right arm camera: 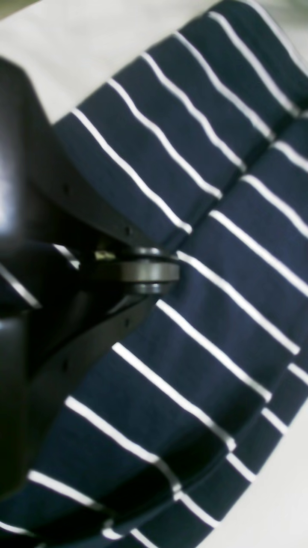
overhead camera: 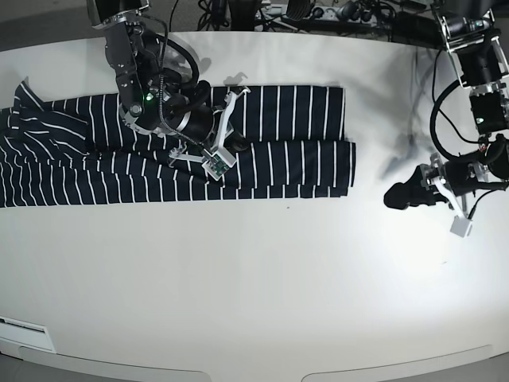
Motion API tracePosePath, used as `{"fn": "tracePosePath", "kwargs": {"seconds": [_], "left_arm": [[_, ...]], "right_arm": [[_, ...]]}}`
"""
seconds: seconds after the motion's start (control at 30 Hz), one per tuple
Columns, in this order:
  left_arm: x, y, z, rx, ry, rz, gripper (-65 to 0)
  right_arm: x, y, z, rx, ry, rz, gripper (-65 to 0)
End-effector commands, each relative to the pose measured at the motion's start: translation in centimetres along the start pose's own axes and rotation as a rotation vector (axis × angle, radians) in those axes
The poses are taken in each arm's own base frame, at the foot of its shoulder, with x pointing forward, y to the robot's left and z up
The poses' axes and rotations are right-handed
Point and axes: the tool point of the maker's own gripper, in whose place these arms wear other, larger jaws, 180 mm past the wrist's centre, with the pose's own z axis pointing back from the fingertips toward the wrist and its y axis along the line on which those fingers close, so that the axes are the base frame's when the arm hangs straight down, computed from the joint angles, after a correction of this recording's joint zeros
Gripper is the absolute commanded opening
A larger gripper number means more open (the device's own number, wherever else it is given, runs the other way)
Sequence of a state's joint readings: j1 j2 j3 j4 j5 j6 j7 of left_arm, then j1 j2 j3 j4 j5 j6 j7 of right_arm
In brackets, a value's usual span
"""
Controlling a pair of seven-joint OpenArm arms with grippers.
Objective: Fold the T-shirt properly
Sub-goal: 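Reposition the right gripper along the strip and grasp both ends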
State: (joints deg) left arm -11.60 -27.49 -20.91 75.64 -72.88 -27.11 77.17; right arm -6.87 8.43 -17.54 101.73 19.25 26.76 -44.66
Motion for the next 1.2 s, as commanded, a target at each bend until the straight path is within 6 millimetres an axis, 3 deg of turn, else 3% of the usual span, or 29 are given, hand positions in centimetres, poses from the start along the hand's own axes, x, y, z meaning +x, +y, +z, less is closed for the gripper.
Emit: {"fn": "tracePosePath", "kwargs": {"seconds": [0.0, 0.13, 0.27, 0.43, 0.57, 0.67, 0.73, 0.87, 0.97, 1.1, 1.17], "left_arm": [[1.9, -0.6, 0.8, -0.009, -0.044, -0.037, -27.5], [1.9, -0.6, 0.8, -0.013, -0.045, -0.037, -27.5], [1.9, -0.6, 0.8, -0.013, -0.045, -0.037, -27.6], [2.0, -0.9, 0.8, -0.029, -0.050, -0.034, -27.5], [2.3, -2.0, 0.9, -0.089, -0.070, -0.058, -27.5], [2.7, -3.5, 1.1, -0.169, -0.090, -0.088, -27.5], [2.7, -3.7, 1.1, -0.177, -0.092, -0.093, -27.5], [2.4, -3.6, 0.7, -0.172, -0.084, -0.087, -27.5], [1.8, -2.7, -0.2, -0.120, -0.066, -0.052, -27.5], [0.6, 1.0, -2.0, 0.099, -0.047, 0.072, -27.5], [-0.1, 1.6, -3.1, 0.143, -0.043, 0.112, -27.5]], "right_arm": [[0.0, -0.4, -0.2, -0.020, 0.010, 0.014, -65.0], [-1.1, -0.8, -1.2, -0.098, 0.052, 0.049, -65.0], [-0.4, -2.1, -1.5, -0.230, 0.044, 0.091, -65.0], [1.7, -3.7, -1.3, -0.317, 0.010, 0.097, -65.0], [4.4, -3.3, -0.9, -0.283, -0.058, 0.073, -65.0], [7.3, -2.8, 0.6, -0.277, -0.127, 0.107, -51.1], [8.9, -2.5, 1.8, -0.289, -0.168, 0.122, -45.3], [10.3, -2.8, 3.5, -0.335, -0.204, 0.129, -44.8], [10.1, -4.4, 4.2, -0.403, -0.190, 0.143, -44.8], [8.6, -7.5, 5.8, -0.487, -0.147, 0.155, -44.8], [7.9, -9.3, 6.8, -0.537, -0.125, 0.158, -44.8]]}}
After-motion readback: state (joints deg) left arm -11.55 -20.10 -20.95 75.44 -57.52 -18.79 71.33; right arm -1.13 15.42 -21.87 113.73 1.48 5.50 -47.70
